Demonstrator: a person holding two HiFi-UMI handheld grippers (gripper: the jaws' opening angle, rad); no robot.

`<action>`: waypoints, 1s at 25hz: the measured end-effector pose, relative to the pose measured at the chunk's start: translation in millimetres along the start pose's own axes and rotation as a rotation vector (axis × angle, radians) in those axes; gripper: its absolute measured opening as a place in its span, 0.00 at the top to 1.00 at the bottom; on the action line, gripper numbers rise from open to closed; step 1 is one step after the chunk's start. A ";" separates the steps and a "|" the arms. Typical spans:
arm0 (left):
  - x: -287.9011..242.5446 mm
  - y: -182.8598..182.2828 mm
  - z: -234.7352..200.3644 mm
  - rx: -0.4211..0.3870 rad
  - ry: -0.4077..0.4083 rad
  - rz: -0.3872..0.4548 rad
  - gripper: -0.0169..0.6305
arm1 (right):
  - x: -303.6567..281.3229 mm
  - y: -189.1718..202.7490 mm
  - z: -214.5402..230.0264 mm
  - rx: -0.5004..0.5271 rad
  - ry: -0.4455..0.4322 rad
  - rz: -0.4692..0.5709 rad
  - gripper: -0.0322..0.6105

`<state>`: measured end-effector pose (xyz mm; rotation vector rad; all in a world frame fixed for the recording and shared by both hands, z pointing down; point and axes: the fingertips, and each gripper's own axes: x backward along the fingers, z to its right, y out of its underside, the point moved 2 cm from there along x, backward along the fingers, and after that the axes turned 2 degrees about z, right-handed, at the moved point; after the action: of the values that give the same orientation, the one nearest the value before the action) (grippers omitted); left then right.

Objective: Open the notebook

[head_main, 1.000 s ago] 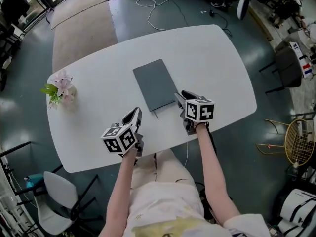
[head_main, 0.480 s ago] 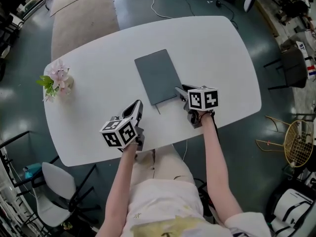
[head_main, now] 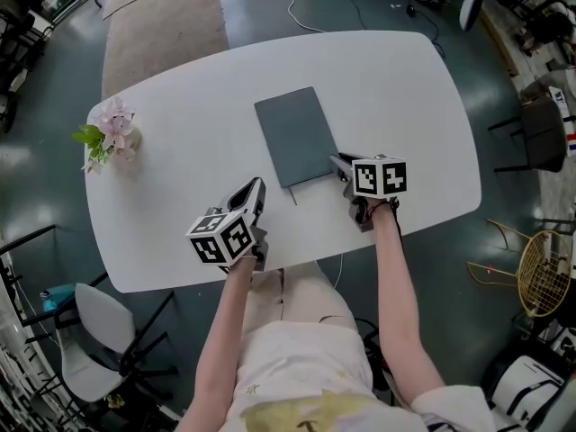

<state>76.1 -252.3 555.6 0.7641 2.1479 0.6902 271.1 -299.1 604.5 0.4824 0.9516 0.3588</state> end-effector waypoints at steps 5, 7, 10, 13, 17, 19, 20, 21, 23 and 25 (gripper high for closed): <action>5.7 -0.5 -2.0 0.008 -0.010 0.026 0.98 | 6.2 -5.3 -5.0 -0.017 -0.015 0.035 0.86; 7.8 -0.4 -1.5 0.016 -0.013 0.035 0.98 | 10.1 -8.2 -9.2 -0.020 -0.025 0.050 0.86; 11.0 -0.1 0.8 0.024 -0.012 0.046 0.98 | 15.9 -11.7 -14.7 -0.022 -0.027 0.071 0.88; 15.5 -0.9 0.4 0.026 -0.010 0.055 0.98 | 21.2 -14.1 -21.1 -0.023 -0.025 0.096 0.88; 25.5 -3.7 -7.0 0.027 -0.010 0.069 0.98 | 28.0 -22.6 -39.2 0.017 -0.036 0.143 0.88; 31.5 -5.8 -10.2 0.027 -0.007 0.077 0.98 | 33.5 -27.8 -50.4 0.050 -0.033 0.165 0.88; 34.6 -7.0 -11.7 0.027 -0.005 0.079 0.98 | 36.3 -29.8 -55.7 0.065 -0.026 0.174 0.89; 37.9 -8.2 -13.5 0.026 -0.002 0.081 0.98 | 38.9 -31.6 -61.0 0.080 -0.017 0.182 0.89; 45.4 -11.0 -18.3 0.027 0.003 0.084 0.98 | 42.9 -34.4 -72.7 0.105 0.006 0.197 0.89; 53.8 -14.2 -23.5 0.028 0.010 0.088 0.98 | 45.4 -35.1 -84.4 0.131 0.038 0.210 0.89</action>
<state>24.0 -229.7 534.9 0.8765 2.1470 0.7120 227.3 -286.4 513.2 0.6998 0.9678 0.4990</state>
